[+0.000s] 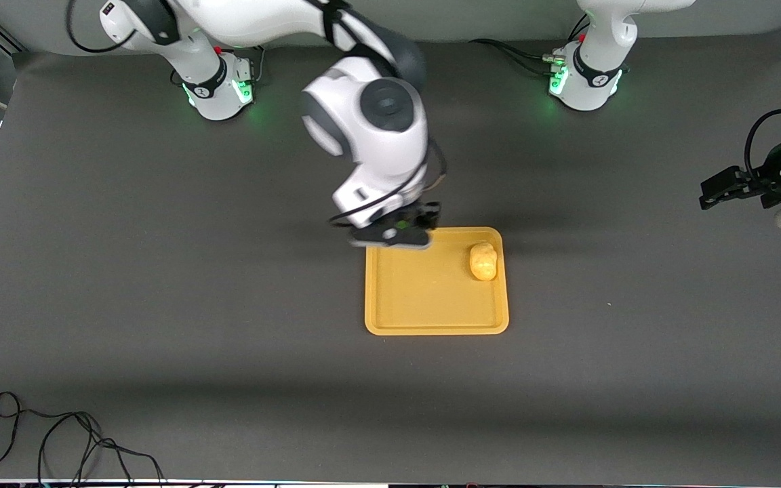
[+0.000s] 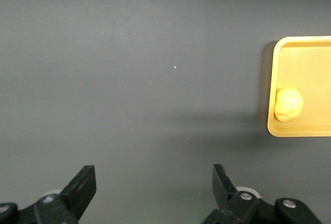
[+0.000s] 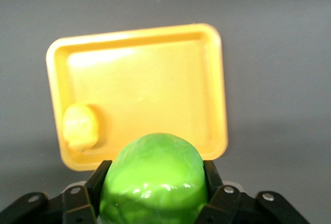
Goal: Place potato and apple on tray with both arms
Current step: 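Lift the apple with the right gripper and carry it over the tray, then lower the apple beside the potato and open the right gripper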
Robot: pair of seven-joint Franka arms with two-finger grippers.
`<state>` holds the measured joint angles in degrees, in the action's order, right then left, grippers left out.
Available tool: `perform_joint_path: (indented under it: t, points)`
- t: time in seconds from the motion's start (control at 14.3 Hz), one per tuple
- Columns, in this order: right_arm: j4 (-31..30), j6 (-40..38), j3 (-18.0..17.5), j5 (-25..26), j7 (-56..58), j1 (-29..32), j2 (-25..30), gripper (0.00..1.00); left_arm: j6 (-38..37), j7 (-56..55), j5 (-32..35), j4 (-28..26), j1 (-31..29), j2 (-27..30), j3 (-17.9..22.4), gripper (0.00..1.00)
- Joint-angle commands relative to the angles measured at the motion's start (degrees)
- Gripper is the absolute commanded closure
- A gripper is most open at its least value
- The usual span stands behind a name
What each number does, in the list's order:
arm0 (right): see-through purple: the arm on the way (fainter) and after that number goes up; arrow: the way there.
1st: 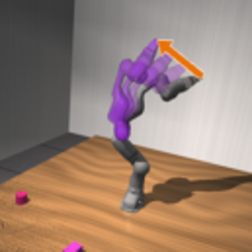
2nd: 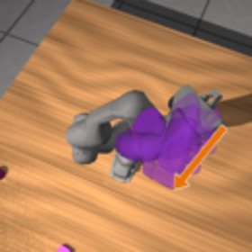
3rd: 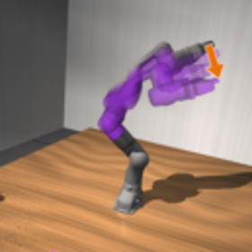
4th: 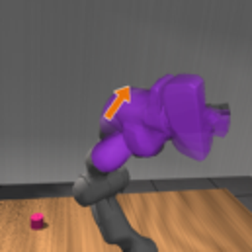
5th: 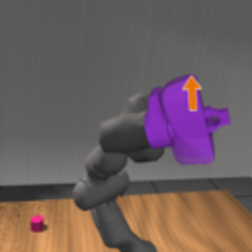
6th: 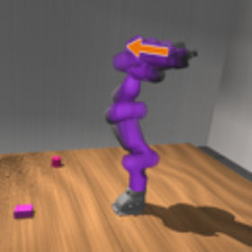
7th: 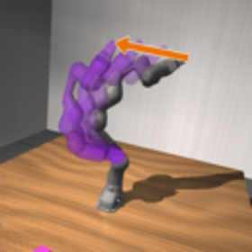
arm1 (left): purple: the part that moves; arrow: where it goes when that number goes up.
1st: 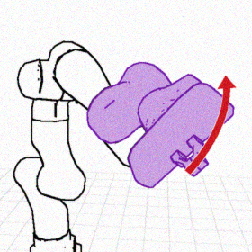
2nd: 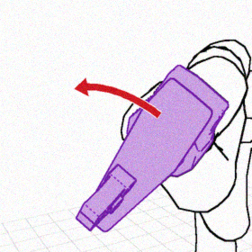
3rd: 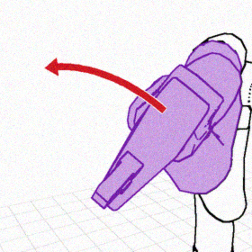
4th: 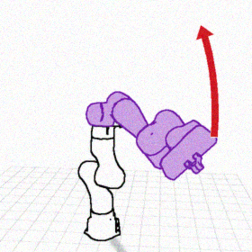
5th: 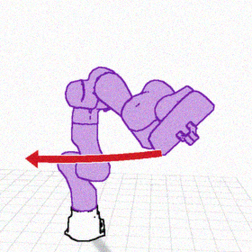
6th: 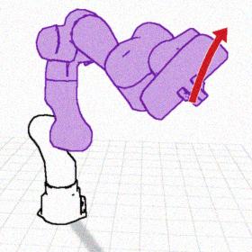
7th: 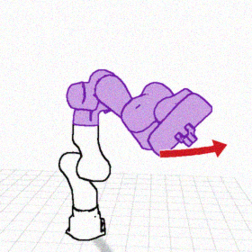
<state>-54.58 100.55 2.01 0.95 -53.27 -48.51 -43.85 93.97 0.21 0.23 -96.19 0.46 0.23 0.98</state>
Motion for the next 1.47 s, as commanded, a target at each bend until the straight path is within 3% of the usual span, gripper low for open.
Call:
perform_joint_path:
  t: [0.0,0.56,0.7,1.12,1.19,1.26,1.33,1.4]
  points:
    - [3.6,2.4,0.6,0.5,-1.4,-2.1,-3.9,0.57,0.3,0.9,-0.5,0.0,0.3,1.1,1.0,0.0]
    - [3.4,17.8,1.2,4.7,-0.5,-4.0,-18.2,0.57,-0.4,0.9,-0.5,2.1,0.4,1.1,0.9,0.0]
    - [3.0,18.0,1.2,6.8,-0.3,-3.5,-19.5,0.57,-0.9,1.0,-0.3,3.3,1.0,1.2,0.4,0.0]
    - [2.8,21.1,1.2,7.0,1.3,-2.5,-21.3,0.56,-2.2,0.9,-0.5,4.5,1.1,0.8,0.3,0.0]
    - [2.8,21.1,1.2,7.0,1.3,-2.4,-21.3,0.53,-2.2,0.9,-0.6,4.6,1.0,0.8,0.3,0.0]
    - [2.8,21.6,1.2,6.9,1.2,-2.1,-21.3,0.27,-2.2,0.9,-0.6,4.6,1.0,0.7,0.3,0.0]
    - [2.7,22.2,1.2,6.8,1.2,-1.7,-21.3,0.08,-2.2,0.9,-0.5,4.6,1.0,0.7,0.3,0.0]
    - [2.6,22.2,1.2,6.8,1.2,-1.7,-21.3,0.0,-2.0,0.9,-0.5,4.6,1.0,0.6,0.3,0.0]
